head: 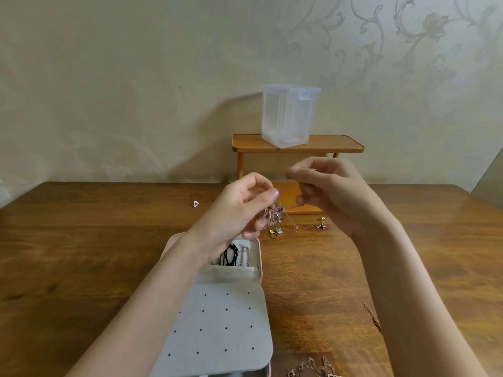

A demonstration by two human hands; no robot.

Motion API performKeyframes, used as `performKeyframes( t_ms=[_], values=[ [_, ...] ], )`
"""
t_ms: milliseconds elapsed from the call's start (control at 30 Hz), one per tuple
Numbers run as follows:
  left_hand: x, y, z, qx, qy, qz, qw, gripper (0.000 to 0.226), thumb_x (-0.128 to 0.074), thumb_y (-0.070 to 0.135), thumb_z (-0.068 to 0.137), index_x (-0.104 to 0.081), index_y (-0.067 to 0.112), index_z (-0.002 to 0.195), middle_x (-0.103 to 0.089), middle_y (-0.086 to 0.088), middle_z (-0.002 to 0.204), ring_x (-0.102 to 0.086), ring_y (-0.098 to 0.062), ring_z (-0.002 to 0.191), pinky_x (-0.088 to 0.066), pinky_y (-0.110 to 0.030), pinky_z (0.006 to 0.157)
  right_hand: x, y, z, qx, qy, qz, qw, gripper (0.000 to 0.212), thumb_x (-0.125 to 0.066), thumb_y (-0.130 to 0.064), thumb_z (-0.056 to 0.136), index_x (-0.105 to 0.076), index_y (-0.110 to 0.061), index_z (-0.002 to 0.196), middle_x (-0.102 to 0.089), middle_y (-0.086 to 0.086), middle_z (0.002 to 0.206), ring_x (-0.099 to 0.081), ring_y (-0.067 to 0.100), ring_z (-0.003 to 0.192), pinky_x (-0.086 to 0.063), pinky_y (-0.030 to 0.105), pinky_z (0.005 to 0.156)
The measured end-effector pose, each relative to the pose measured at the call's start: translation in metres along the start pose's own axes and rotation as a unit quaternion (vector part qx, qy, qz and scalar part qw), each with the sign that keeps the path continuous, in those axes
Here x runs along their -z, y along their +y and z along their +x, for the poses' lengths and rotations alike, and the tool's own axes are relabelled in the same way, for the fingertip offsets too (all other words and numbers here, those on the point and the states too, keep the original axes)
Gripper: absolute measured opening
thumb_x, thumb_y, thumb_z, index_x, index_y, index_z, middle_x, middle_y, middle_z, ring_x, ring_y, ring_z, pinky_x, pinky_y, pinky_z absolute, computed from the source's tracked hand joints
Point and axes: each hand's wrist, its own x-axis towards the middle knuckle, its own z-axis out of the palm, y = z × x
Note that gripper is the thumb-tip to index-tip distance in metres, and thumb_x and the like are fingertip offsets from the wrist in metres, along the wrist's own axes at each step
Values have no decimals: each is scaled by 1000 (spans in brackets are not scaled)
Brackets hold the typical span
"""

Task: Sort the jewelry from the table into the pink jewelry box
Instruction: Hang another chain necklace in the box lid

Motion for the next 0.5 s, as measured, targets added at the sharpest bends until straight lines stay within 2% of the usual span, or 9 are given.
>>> performKeyframes(
  t_ms=[100,167,233,300,333,367,433,500],
  values=[
    [1,-2,-1,40,-40,130,990,26,-67,28,78,-56,16,98,-58,1,77,-47,-5,50,-31,-14,37,-6,2,-1,26,-4,-28,999,10,-60,-7,87,-63,-4,78,-43,-9,46,-36,4,40,-36,18,40],
    [4,-4,-1,39,-13,203,978,15,-67,27,81,-64,19,93,-62,2,81,-52,-4,57,-36,-14,43,-6,0,-1,40,-13,-69,997,10,-61,-9,88,-63,-5,80,-42,-12,46,-33,3,40,-31,17,38],
    [9,-5,1,35,39,181,982,10,-65,29,82,-69,22,87,-67,6,82,-58,-3,72,-43,-15,56,-2,-2,-1,56,11,-107,993,10,-62,-10,87,-64,-6,79,-41,-12,45,-33,3,39,-31,17,38],
    [13,-6,5,35,71,143,987,19,-67,35,76,-73,22,89,-71,7,90,-61,-6,90,-46,-22,75,0,-2,-1,86,48,-130,987,10,-63,-9,87,-66,-8,77,-41,-12,44,-34,4,38,-33,20,39],
    [14,-7,7,37,85,130,987,22,-67,35,76,-74,19,90,-72,5,91,-62,-8,92,-47,-24,80,-1,-3,-1,99,62,-125,985,11,-63,-8,86,-66,-8,76,-41,-11,44,-35,5,38,-33,21,39],
    [15,-8,7,36,99,114,988,20,-68,31,78,-74,16,89,-73,3,88,-64,-9,89,-49,-23,79,-2,-3,0,108,72,-117,985,12,-63,-7,87,-65,-8,76,-41,-11,45,-35,6,38,-33,21,38],
    [16,-11,9,29,145,81,986,14,-63,22,86,-72,12,86,-72,1,78,-66,-6,75,-52,-16,67,-3,-4,-1,108,78,-109,985,13,-61,-7,88,-64,-9,76,-41,-13,45,-34,3,37,-31,17,38],
    [19,-12,9,20,189,60,980,15,-58,18,91,-69,12,82,-69,1,77,-66,-5,67,-52,-15,60,-2,-5,-1,84,68,-73,991,13,-58,-7,89,-63,-8,77,-41,-11,46,-31,3,37,-29,16,37]
  ],
)
